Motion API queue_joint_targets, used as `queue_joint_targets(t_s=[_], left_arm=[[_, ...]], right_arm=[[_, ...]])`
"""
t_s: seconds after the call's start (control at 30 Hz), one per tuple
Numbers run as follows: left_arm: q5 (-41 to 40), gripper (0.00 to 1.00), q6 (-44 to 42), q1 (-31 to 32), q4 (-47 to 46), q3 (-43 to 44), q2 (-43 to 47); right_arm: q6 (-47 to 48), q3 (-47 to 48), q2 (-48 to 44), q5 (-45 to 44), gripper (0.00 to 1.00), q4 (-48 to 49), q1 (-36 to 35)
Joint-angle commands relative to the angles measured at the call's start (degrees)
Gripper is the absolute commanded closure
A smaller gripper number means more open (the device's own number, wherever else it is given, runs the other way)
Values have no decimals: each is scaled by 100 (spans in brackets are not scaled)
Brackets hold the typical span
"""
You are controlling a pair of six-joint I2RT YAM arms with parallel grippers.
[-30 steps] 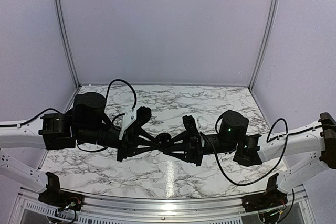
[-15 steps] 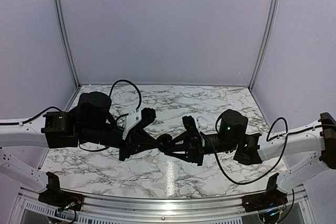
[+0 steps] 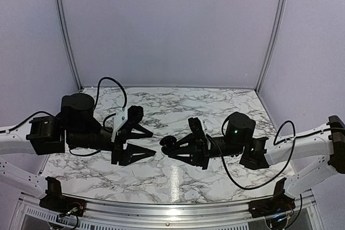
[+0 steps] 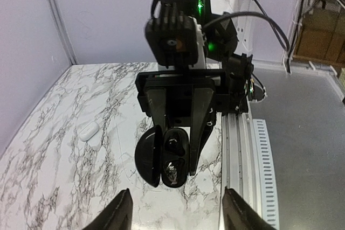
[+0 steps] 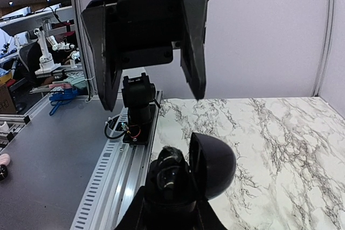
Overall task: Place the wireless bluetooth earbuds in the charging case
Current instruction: Close the charging case with the earbuds inside.
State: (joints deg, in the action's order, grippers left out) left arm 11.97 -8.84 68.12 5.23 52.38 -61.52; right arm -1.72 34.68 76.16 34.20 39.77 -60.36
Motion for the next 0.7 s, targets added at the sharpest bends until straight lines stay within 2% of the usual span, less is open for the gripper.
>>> queue_joint_targets(t_s=[0.0, 0.13, 0.27, 0.4, 0.67], left_arm=[[-322, 35, 46, -44, -162, -303, 314], [-426, 23, 58, -67, -263, -245, 152], [-423, 17, 28, -57, -296, -122, -135], [-63, 16, -83, -8, -345, -21, -343], [241, 22, -349, 307, -471, 49, -302]], right_arm=[[-39, 150, 3, 121, 100, 242, -35], [-56, 219, 36, 292, 100, 247, -45], [-57, 286, 89, 346, 100, 220, -63], [-86, 337, 155, 385, 100, 202, -64], [-170, 339, 253, 351, 100, 224, -62]])
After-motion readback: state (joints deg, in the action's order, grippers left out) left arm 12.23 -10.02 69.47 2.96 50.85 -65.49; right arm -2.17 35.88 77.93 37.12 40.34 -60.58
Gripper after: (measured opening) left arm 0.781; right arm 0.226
